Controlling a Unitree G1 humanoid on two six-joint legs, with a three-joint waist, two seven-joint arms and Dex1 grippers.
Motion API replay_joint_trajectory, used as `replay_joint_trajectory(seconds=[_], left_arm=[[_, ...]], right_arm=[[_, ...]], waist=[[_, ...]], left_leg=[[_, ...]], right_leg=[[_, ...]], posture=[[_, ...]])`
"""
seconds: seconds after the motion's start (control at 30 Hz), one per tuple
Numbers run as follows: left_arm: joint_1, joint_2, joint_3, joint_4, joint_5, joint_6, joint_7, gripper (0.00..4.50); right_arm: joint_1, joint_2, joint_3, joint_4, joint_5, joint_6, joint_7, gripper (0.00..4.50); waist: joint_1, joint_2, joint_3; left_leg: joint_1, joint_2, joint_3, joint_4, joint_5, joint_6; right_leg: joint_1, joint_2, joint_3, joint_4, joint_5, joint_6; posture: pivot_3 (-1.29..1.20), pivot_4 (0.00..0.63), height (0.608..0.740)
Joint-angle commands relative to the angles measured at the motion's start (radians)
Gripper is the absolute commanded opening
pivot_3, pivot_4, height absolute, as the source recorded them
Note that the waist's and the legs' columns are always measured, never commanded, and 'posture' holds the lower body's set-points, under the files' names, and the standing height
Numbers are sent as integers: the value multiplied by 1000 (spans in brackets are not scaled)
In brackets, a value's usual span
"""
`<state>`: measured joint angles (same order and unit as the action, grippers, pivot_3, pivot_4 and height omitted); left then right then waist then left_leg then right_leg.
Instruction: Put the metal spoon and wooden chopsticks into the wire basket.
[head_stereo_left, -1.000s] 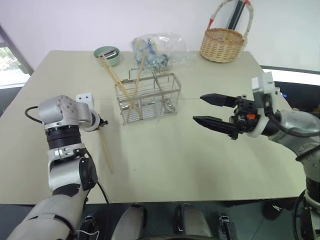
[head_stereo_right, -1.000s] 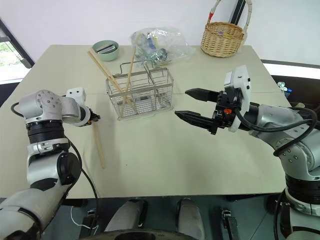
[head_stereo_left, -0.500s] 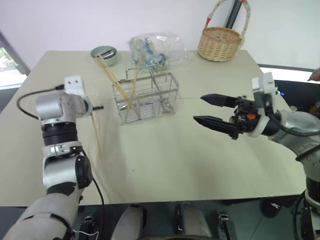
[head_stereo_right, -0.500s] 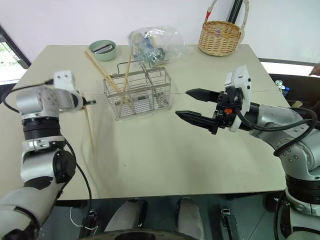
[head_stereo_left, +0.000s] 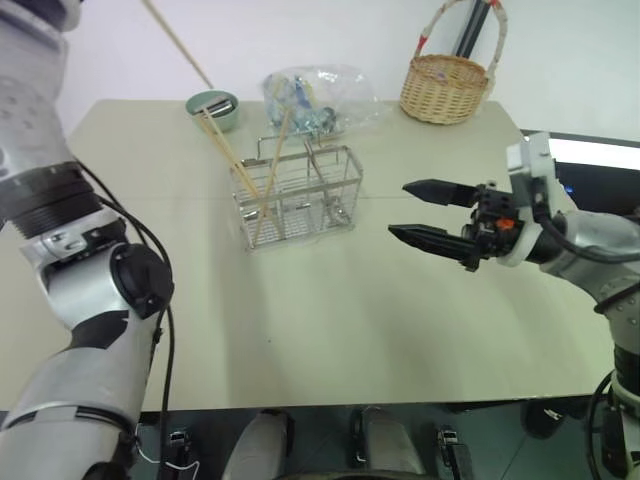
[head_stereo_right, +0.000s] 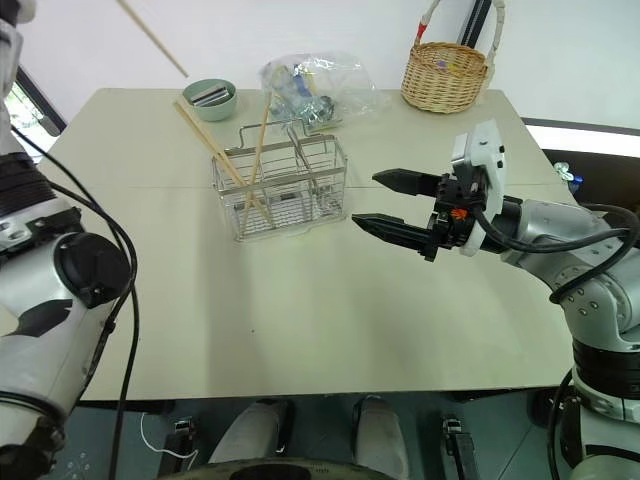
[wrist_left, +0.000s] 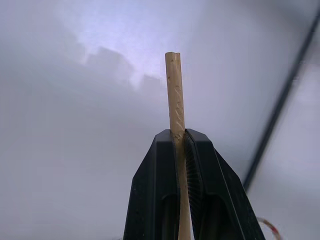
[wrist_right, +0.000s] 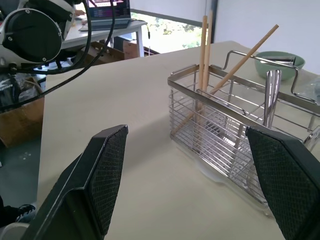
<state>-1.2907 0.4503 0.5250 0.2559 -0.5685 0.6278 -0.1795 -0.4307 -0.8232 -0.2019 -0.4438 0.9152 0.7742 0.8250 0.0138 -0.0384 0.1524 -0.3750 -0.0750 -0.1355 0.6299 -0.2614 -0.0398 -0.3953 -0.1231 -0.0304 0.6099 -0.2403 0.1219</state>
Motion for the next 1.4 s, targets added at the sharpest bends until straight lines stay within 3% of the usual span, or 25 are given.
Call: replay_joint_trajectory(seconds=[0.03,0.33,0.6,0.63,0.73,0.9,0.97,1.13,1.3,1.4], left_arm=[[10,-22,-62,-57,-26,7,-32,18],[227,-36,-261,-145,81,-32,-101,18],[387,-117,-332,-257,107,-57,-101,18],[401,-130,-326,-265,100,-55,-97,774],[425,-151,-316,-285,91,-49,-85,1928],[455,-147,-303,-322,90,-42,-75,4479],[459,-130,-303,-330,94,-36,-84,4479],[450,10,-293,-339,76,2,-194,4479],[540,293,-288,-323,90,-35,-470,4479],[620,415,-271,-286,115,-117,-594,4479]], right_arm=[[-5,15,-19,-28,16,-10,-15,3876],[23,11,-58,-50,43,9,-52,3876],[28,12,-67,-54,58,13,-76,3876],[27,12,-67,-53,58,13,-77,3876],[23,11,-65,-47,56,12,-76,3876],[19,8,-61,-31,44,6,-66,3876],[20,8,-57,-27,37,2,-61,3876],[25,-4,-40,-6,-16,-29,-20,3876],[37,-40,-34,50,-105,-93,53,3876],[46,-50,-33,81,-144,-127,83,3876]], waist=[[-1,0,0],[-3,2,0],[2,2,0],[1,2,0],[1,2,0],[-1,2,0],[0,2,0],[-2,3,1],[-7,7,2],[-4,7,2]], left_leg=[[0,1,0,0,0,0],[0,2,0,-1,0,0],[0,1,0,0,0,0],[0,1,-1,0,0,0],[0,2,-1,0,0,0],[0,2,0,0,0,0],[0,2,0,0,0,0],[0,2,0,0,0,0],[0,3,1,-2,0,0],[1,3,1,-3,0,0]], right_leg=[[0,1,0,0,0,0],[-1,2,1,1,0,0],[0,2,1,0,0,-1],[0,2,1,0,0,-1],[0,2,1,0,0,-1],[0,2,1,0,0,-1],[0,2,1,0,0,-1],[0,2,1,0,0,-1],[-2,3,1,0,0,-1],[-2,3,2,0,0,-1]], posture=[[0,150,688],[0,150,688],[0,150,688],[0,150,688],[0,150,688],[0,150,688],[0,150,688],[0,150,688],[0,150,688],[0,150,688]])
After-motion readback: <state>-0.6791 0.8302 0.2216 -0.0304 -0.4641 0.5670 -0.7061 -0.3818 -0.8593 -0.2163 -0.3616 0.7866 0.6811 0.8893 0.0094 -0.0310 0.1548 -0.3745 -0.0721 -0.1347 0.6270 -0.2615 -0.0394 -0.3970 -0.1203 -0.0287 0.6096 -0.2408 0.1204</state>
